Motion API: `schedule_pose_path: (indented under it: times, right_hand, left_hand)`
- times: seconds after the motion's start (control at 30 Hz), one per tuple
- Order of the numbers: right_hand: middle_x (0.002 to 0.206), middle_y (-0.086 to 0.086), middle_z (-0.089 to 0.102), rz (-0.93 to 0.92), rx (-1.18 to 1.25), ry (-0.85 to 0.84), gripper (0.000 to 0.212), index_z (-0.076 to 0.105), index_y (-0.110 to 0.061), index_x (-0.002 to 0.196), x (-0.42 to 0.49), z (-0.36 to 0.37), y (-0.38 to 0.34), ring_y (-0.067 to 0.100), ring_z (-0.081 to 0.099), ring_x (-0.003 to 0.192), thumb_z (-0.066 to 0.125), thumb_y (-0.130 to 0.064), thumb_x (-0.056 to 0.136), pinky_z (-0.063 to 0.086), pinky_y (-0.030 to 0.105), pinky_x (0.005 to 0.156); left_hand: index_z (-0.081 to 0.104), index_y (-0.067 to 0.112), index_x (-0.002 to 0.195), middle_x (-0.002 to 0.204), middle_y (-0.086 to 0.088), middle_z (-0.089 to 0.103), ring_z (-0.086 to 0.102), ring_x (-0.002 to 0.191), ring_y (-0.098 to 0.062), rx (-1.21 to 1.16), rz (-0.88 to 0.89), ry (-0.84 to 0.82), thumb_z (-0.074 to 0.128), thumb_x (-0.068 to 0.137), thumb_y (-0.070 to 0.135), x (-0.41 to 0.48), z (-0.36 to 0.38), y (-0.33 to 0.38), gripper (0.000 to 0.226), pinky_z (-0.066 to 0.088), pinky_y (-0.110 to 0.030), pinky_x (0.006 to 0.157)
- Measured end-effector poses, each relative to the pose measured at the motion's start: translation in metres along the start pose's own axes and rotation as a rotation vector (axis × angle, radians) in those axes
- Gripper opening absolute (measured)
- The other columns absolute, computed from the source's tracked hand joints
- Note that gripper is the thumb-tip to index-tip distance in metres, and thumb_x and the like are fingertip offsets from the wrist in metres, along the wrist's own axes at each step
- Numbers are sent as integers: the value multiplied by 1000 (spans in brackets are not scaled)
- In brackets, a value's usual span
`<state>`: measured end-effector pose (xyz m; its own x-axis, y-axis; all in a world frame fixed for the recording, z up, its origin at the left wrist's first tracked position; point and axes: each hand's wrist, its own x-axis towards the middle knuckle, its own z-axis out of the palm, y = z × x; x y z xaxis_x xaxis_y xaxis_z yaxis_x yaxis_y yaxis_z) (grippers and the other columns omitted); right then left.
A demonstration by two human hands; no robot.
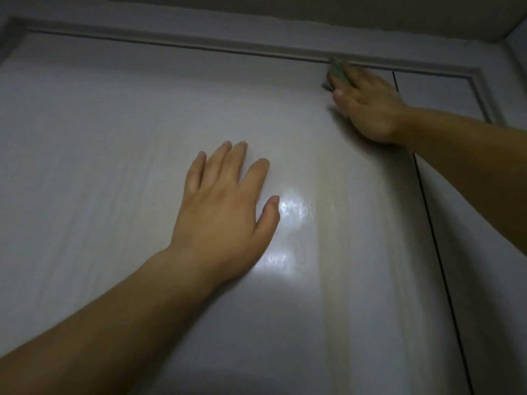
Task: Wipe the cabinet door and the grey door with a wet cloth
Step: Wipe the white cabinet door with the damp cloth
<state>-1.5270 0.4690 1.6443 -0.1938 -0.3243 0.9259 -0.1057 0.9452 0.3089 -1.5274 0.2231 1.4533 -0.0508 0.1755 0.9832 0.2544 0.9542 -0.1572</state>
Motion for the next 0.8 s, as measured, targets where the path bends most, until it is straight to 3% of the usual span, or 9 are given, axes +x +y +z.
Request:
schedule_pose_path:
  times: [0.13,0.33,0.53,0.73,0.8]
  right_hand:
    - [170,-4,-10,-8,17,34,60,-1,-30,162,-3,6,1,20,-6,157,8,-53,107,-4,39,125]
    - [169,-11,-15,-341,-19,-11,70,-7,-35,160,-68,20,-2,12,-15,154,2,-61,96,-9,35,124]
    - [170,0,-10,-3,-20,19,63,-2,-28,162,-14,4,51,24,-5,157,10,-54,106,-2,42,127]
    - [169,-9,-14,-301,-13,14,69,-6,-34,161,-81,23,20,14,-14,155,6,-62,99,-8,38,123]
    - [170,-7,-12,-243,-19,-6,69,-6,-34,161,-65,16,37,17,-10,156,6,-61,98,-6,39,124]
  left_hand:
    - [29,28,158,169,-5,21,13,157,-24,-17,21,-22,12,94,59,6,12,32,73,7,-45,128]
    - [40,25,151,164,-10,31,23,153,-29,-1,-33,-6,28,98,53,11,18,51,61,17,-48,125]
    - [40,24,152,163,-12,32,23,154,-31,26,-33,-8,31,98,51,8,21,53,61,17,-50,124]
    - [50,21,139,153,-11,41,33,143,-31,27,-73,-39,28,95,56,17,9,63,60,25,-45,118]
    - [48,22,141,155,-12,39,31,146,-32,11,-54,-34,26,95,56,20,7,67,61,23,-47,120]
